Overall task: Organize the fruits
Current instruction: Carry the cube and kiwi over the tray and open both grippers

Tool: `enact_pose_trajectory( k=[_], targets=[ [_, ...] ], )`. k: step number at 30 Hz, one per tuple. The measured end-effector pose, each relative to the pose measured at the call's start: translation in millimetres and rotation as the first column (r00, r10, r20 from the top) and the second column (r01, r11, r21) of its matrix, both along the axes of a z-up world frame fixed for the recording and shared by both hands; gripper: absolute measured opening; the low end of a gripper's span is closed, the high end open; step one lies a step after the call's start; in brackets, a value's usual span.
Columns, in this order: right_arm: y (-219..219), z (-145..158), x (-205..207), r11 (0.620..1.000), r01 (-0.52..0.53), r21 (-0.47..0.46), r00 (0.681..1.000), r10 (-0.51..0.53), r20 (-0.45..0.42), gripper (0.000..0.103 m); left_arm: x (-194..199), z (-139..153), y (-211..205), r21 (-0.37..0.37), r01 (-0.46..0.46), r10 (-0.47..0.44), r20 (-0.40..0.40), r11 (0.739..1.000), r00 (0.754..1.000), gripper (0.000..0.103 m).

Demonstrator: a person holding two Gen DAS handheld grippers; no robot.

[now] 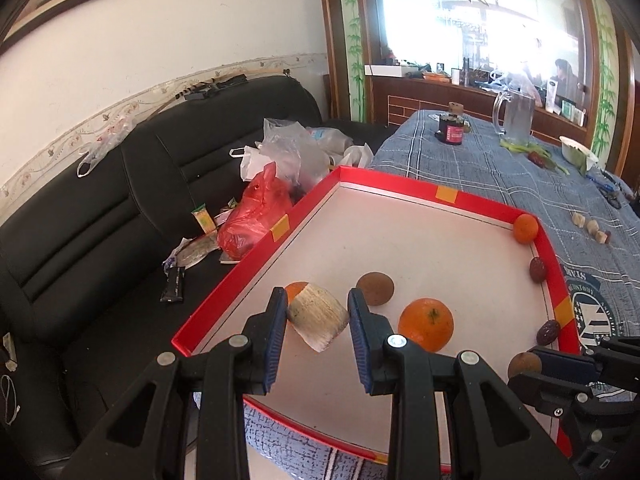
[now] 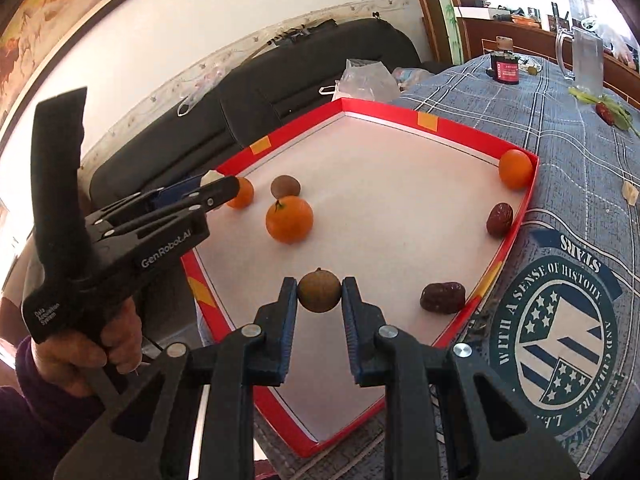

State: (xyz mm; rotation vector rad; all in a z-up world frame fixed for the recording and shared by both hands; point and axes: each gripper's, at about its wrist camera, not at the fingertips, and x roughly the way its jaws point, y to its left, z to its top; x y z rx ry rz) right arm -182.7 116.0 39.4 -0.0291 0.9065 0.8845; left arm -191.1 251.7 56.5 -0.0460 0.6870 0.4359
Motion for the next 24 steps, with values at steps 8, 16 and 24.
enact_pose_trajectory(
  k=[8,16,24],
  targets=[
    [2,-7,-3,1.000,-0.013,-0.014,1.000,0.013,-0.015,0.025,2,-5,-1,0.017,-0.014,0.014,-0.024,1.000,1.000,0.030],
    [5,-7,-8,0.999,-0.012,-0.040,1.000,0.013,0.023,0.025,7,-11,-4,0.028,-0.021,0.023,-0.054,0.999,0.998,0.031],
    [7,-7,-11,0.998,-0.022,-0.065,0.999,0.025,0.045,0.025,10,-15,1,0.032,-0.053,0.056,-0.081,0.998,0.995,0.041]
  ],
)
